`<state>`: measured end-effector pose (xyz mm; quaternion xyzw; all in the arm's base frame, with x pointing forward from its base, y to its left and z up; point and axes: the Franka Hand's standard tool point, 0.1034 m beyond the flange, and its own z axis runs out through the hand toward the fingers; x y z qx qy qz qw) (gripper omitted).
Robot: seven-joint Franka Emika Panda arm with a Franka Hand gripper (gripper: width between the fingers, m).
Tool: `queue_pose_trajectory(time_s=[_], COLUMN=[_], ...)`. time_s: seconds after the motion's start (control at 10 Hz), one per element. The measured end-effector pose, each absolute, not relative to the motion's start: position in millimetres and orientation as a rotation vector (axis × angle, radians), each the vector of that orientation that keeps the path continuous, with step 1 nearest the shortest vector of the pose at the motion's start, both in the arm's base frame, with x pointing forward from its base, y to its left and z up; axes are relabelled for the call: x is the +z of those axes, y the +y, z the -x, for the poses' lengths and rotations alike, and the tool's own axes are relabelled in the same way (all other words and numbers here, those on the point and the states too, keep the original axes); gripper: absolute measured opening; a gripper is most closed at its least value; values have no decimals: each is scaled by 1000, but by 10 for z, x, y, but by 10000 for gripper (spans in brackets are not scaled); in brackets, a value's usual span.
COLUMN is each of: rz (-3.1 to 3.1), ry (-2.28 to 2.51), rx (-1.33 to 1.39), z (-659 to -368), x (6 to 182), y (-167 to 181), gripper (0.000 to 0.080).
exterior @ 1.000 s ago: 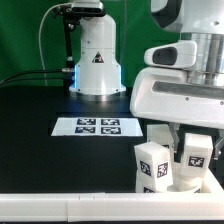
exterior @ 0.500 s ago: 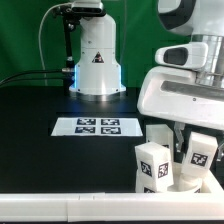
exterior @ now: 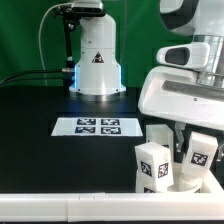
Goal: Assemble stool
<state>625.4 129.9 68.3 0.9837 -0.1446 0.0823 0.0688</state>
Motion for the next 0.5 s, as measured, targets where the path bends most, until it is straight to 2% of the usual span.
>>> queue_pose_trajectory(time_s=[0.1,0.2,0.3,0.4,0.5], rz=[-2962,-2962,-2968,-2996,-3012], ry=[-435,-435,-420,-431,-474], rx=[247,247,246,226,183], z=[-6253,-6252,-6264,-6290,-6303], x=[680,679,695,789,879], y=[1299,1299,1293,1250,1204], gripper=[338,542,542,627,643])
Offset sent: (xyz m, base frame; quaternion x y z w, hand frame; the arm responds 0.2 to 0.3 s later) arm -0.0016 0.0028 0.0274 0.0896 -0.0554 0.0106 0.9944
